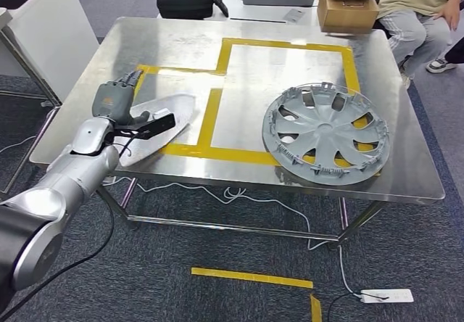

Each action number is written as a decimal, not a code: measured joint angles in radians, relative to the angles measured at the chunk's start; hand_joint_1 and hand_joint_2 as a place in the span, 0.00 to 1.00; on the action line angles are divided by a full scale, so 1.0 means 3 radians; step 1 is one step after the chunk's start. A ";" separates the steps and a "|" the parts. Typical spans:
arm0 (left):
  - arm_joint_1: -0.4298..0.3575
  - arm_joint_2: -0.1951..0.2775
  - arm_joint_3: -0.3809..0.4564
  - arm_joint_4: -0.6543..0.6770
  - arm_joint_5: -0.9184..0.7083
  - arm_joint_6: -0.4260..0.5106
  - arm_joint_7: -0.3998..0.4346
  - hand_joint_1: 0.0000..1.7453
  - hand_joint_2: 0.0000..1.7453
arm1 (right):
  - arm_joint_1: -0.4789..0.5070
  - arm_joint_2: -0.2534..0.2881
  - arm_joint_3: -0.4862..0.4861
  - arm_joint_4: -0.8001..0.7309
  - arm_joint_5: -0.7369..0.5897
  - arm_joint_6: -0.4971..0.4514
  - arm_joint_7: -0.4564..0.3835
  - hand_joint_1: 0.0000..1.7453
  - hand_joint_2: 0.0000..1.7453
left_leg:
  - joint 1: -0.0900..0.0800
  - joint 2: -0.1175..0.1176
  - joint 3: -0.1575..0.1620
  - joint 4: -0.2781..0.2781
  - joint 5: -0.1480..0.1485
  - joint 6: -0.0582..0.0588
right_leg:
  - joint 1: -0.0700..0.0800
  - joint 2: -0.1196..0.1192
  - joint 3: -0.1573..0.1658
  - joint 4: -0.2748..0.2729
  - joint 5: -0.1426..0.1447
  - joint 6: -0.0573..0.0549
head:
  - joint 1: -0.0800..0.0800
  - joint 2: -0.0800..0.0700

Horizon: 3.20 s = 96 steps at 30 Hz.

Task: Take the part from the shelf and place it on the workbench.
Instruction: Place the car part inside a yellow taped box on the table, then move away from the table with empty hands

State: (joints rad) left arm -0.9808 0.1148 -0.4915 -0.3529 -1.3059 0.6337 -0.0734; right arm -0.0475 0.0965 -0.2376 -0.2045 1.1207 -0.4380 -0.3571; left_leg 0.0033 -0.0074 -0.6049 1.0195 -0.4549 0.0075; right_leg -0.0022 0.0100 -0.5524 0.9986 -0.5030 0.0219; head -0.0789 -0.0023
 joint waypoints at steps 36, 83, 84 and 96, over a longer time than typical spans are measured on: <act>0.0000 0.0028 0.0080 0.0001 -0.0150 0.0122 0.0058 0.00 0.00 | 0.0001 0.0000 0.0046 0.0001 0.0019 0.0027 0.0011 0.00 0.00 | 0.0000 0.0000 0.0000 0.0000 0.0000 0.0000 | 0.0000 0.0000 0.0001 0.0000 0.0000 0.0000 | 0.0000 0.0000; 0.0428 0.0843 0.0587 -0.0709 0.0732 -0.0039 -0.0710 0.00 0.00 | 0.0051 0.0001 0.0042 0.0005 -0.0126 -0.0013 0.0004 0.00 0.00 | 0.0000 0.0009 0.0002 -0.0004 0.0001 -0.0001 | 0.0001 0.0009 -0.0003 0.0009 -0.0002 -0.0003 | 0.0000 0.0000; 0.0504 0.0908 0.0623 -0.0770 0.0785 -0.0032 -0.0722 0.00 0.00 | 0.0052 0.0001 0.0039 0.0005 -0.0136 -0.0019 0.0004 0.00 0.00 | 0.0000 0.0011 0.0003 -0.0004 0.0000 -0.0001 | 0.0001 0.0010 -0.0003 0.0009 -0.0002 -0.0003 | 0.0000 0.0000; 0.1877 0.1373 0.1371 -0.1384 0.1231 0.0175 -0.0778 0.00 0.00 | 0.0092 0.0001 -0.0020 0.0010 -0.0225 -0.0100 0.0003 0.00 0.00 | 0.0000 0.0017 0.0004 -0.0006 -0.0005 -0.0007 | 0.0001 0.0016 -0.0007 0.0008 -0.0011 -0.0014 | 0.0001 0.0000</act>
State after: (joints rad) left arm -0.4178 0.5268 -0.0802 -0.7681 -0.9365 0.6862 -0.3068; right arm -0.0199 0.0969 -0.2436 -0.2016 1.0531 -0.4680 -0.3563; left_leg 0.0033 -0.0024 -0.6037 1.0177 -0.4564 0.0055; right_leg -0.0020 0.0147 -0.5547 1.0009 -0.5063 0.0177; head -0.0787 -0.0023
